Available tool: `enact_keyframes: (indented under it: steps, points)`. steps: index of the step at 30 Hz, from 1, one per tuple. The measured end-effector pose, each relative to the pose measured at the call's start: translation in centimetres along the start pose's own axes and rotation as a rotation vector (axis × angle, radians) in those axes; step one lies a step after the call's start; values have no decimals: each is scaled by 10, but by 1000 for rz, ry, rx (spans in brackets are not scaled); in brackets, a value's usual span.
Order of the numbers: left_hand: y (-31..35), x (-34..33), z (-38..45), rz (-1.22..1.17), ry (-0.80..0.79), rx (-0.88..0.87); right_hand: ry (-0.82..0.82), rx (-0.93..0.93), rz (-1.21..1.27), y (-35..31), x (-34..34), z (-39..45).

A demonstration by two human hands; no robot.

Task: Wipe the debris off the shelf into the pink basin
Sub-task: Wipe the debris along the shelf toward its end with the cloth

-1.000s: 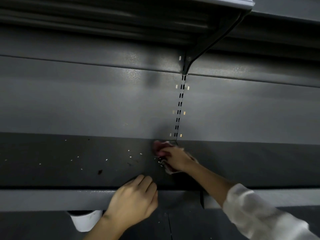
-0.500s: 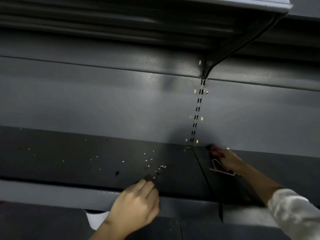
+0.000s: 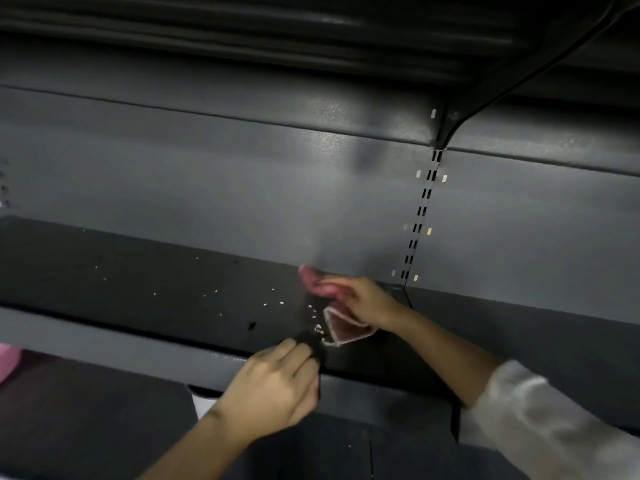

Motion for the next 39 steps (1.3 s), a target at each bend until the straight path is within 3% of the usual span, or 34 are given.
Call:
enact_keyframes:
  steps: [3, 5, 8, 10, 12, 16, 18, 20, 24, 28, 31, 33, 37, 39]
  points:
    - [-24, 13, -17, 22, 43, 3, 160, -65, -26, 15, 37, -33]
    - [-43, 23, -30, 47, 70, 2, 221, -202, -96, 34, 46, -60]
    - [-69, 29, -47, 68, 92, 26, 263, -410, -142, 43, 28, -87]
    - [-81, 31, -56, 58, 104, 22, 200, -476, -229, 25, 6, -85]
    - [-88, 30, -63, 46, 114, 4, 166, -453, -260, -3, -17, -70]
    - [-96, 30, -70, -72, 129, 1, 331, -300, -215, -71, -56, -29]
    - [-98, 33, -69, -105, 119, -9, 255, -239, -107, -96, -77, -6]
    - [-101, 37, -68, -113, 107, -38, 205, -296, -76, -110, -91, 13]
    - [-114, 47, -73, -119, 87, -51, 387, -391, -19, -103, -71, 15]
    - [-134, 52, -82, -120, 67, -27, 537, -517, -29, -53, -23, -36]
    - [-141, 52, -85, -112, 85, -17, 427, -715, -164, -8, -1, -70]
    - [-140, 48, -86, -95, 87, -24, 307, -750, -198, 3, -1, -66]
    - [-139, 43, -86, -83, 81, 1, 315, -596, -234, -4, -13, -10]
    - [-140, 42, -87, -71, 89, 0, 242, -507, -301, -17, -27, 22]
Point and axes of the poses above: each hand's wrist, its own z-axis towards the middle knuckle, its own x-axis out of the back of the hand, y = z × x, the point moved 2 cm from there along z, towards the middle knuckle
